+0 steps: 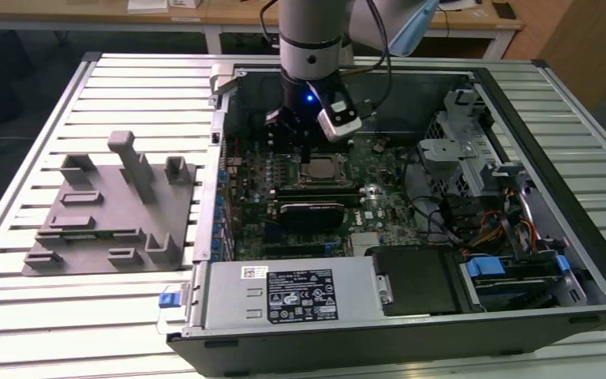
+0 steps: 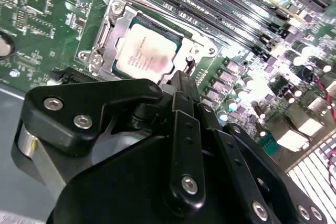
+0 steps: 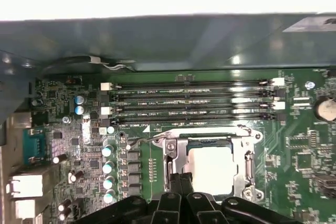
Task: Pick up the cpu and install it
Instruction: 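Close the cpu cover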
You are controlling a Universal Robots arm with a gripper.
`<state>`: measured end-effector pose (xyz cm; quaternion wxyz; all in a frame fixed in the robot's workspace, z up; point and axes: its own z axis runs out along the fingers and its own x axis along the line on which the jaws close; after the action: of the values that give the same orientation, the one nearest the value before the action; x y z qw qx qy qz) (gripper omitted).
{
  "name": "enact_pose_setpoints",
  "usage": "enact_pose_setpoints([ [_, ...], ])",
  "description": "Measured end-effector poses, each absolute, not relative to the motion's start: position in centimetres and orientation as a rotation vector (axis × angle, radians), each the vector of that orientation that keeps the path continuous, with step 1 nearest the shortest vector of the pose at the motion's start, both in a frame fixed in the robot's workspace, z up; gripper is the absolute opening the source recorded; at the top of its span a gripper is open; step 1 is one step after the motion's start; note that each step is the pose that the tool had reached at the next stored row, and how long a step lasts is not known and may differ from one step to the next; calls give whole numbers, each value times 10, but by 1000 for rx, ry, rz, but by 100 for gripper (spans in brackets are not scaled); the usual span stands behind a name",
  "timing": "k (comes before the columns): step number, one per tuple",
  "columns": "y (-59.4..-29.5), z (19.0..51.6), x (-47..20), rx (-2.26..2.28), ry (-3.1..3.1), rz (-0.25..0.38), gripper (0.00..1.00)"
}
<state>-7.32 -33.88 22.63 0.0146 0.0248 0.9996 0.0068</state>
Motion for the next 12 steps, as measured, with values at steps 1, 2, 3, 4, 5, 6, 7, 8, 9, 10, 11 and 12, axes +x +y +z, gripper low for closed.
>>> enact_pose_setpoints([
  [1,-339,227,-73,77,3110,19,11],
  [2,-339,227,-73,77,3110,19,11],
  [3,-339,227,-73,77,3110,19,11],
  [4,-339,227,-73,77,3110,19,11],
  [5,-339,227,-73,77,3110,19,11],
  [6,-339,227,-73,77,3110,19,11],
  [7,-339,227,-71,77,3110,19,11],
  [8,-339,227,-69,77,3110,19,11],
  [9,-339,227,-67,77,3110,19,11],
  [10,-339,227,-64,77,3110,19,11],
  [11,-339,227,-60,77,3110,19,11],
  [12,-339,227,-57,77,3110,19,11],
])
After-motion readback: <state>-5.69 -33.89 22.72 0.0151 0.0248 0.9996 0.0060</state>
